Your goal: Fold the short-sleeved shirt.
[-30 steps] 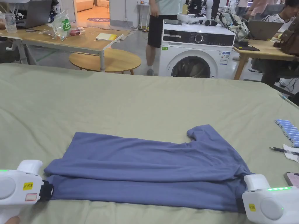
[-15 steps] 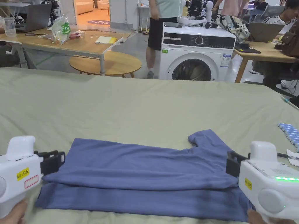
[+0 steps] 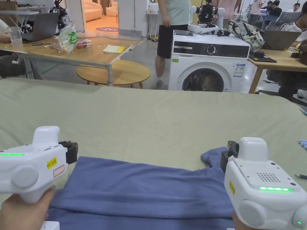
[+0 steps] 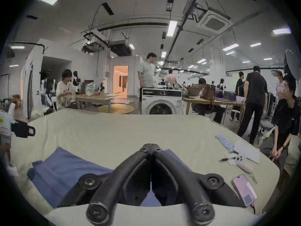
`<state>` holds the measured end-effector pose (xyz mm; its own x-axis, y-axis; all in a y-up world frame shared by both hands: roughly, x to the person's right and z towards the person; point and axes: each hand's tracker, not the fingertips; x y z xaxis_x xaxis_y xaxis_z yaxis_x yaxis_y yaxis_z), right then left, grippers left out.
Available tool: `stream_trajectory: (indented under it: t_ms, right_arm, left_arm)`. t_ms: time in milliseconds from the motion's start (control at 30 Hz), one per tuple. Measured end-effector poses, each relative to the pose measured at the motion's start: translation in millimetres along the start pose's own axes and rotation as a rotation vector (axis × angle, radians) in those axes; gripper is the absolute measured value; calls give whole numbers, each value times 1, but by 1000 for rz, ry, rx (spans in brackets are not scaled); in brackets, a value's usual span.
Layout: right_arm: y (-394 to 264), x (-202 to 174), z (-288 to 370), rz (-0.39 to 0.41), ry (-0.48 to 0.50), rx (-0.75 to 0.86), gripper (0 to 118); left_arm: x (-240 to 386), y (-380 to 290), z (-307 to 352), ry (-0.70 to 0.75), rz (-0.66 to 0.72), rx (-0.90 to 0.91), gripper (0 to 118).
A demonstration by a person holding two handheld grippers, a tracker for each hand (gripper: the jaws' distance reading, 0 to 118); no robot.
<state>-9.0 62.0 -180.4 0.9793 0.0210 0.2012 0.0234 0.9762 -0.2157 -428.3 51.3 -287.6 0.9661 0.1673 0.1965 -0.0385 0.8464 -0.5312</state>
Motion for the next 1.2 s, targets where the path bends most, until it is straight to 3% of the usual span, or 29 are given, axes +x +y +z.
stream_trajectory:
  t_ms: [100,200,333,367,400,433,467,667,767,833,900,1067,1200]
  right_arm:
    - [-2,0,-13,5,14,-29,0]
    - [-4,1,-26,20,23,-64,0]
    - [-10,5,-38,15,26,-99,0]
    - [-12,6,-39,15,25,-102,0]
    - [-14,7,-40,14,24,-105,0]
    - [-15,8,-41,17,22,-110,0]
    - [-16,9,-43,22,21,-117,0]
    - [-26,17,-44,30,11,-152,0]
    - [-29,21,-44,34,2,-163,0]
    - [-31,23,-44,38,-1,-169,0]
    - [-30,27,-46,41,-3,-183,0]
    - [-24,42,-50,22,-15,-209,0]
    - [-7,69,-69,-19,-23,-260,0]
  left_arm:
    - [-19,13,-41,15,-6,-157,0]
    - [-39,30,-83,-63,53,-295,0]
    - [-53,47,-131,-21,82,-432,3]
    - [-55,49,-139,-27,70,-462,16]
    - [-59,52,-151,-12,68,-484,40]
    - [-62,52,-160,16,68,-508,51]
    - [-64,53,-168,34,69,-512,52]
    - [-62,24,-199,132,46,-700,52]
    - [-50,19,-191,123,13,-619,52]
    - [-44,18,-189,128,-49,-617,38]
    - [-37,21,-189,109,-91,-592,0]
    - [-35,17,-180,91,-113,-538,0]
    - [-46,19,-160,40,-33,-464,0]
